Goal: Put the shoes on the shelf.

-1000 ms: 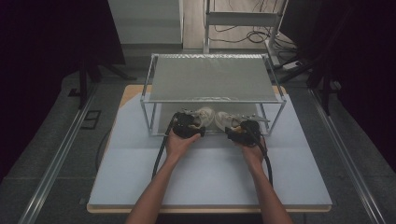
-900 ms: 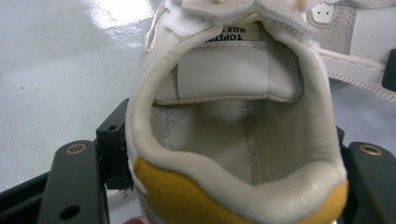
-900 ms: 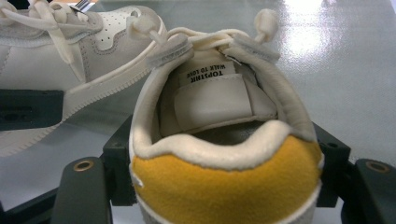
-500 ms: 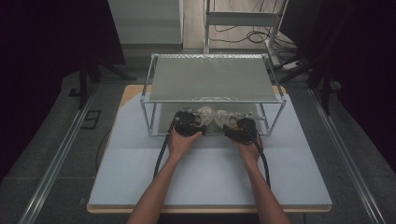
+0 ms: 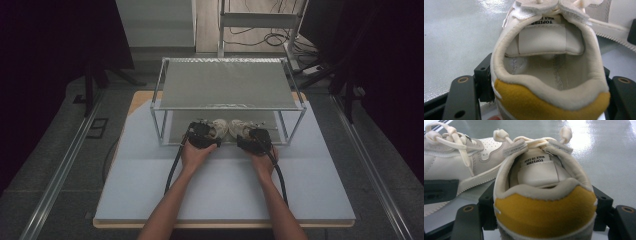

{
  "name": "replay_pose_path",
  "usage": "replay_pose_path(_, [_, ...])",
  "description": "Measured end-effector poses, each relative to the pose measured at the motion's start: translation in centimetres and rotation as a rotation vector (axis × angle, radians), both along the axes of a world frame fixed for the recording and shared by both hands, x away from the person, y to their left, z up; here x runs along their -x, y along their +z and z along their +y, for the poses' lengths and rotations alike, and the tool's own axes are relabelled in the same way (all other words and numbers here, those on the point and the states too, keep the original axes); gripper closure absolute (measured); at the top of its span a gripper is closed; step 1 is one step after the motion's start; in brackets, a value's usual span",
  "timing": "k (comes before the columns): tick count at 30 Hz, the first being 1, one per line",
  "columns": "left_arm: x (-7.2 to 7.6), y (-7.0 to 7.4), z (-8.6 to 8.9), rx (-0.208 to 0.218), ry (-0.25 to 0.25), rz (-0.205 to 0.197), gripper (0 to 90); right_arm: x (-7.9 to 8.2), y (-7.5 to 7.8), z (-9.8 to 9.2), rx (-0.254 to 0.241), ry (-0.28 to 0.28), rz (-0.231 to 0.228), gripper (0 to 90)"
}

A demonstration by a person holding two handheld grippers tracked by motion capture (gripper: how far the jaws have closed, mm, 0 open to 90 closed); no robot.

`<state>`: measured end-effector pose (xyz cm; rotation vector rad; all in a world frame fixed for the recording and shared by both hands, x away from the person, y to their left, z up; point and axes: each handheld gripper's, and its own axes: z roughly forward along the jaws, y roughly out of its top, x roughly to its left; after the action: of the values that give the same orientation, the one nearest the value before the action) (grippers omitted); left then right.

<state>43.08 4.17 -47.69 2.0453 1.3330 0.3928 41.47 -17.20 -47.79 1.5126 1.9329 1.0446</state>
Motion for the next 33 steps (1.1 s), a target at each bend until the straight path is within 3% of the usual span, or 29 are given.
replay_pose_path(6, [0.1,0.1,0.2,-0.003,-0.017,0.008,26.0,0.1,-0.4,-0.2,0.004,0.020,0.025,27.6])
replay_pose_path(8, [0.4,0.4,0.2,0.025,-0.004,0.008,22.7,0.0,-0.6,-0.4,-0.019,0.030,0.042,26.0])
replay_pose_path(9, [0.6,0.6,0.1,0.038,0.002,0.000,21.2,0.1,-0.6,-0.4,-0.019,0.032,0.039,25.9])
replay_pose_path(10, [0.6,0.8,0.4,0.016,-0.030,-0.020,20.1,0.1,-0.5,-0.5,-0.017,0.034,0.039,24.8])
replay_pose_path(15, [1.7,1.4,1.2,0.044,-0.036,-0.049,18.6,0.7,0.4,-1.1,-0.059,0.035,0.007,22.9])
replay_pose_path(18, [3.0,2.0,1.5,0.101,0.000,-0.076,18.6,1.3,1.2,-1.7,-0.084,0.046,-0.007,23.0])
replay_pose_path(21, [3.9,2.5,2.2,0.115,-0.008,-0.110,18.9,2.3,2.1,-2.6,-0.097,0.048,-0.042,24.8])
replay_pose_path(28, [5.6,3.3,4.5,0.148,0.018,-0.161,28.8,4.3,3.6,-5.3,-0.136,0.054,-0.091,36.9])
replay_pose_path(33, [6.1,3.3,6.4,0.164,0.055,-0.171,43.2,5.0,3.5,-6.9,-0.118,0.066,-0.084,47.4])
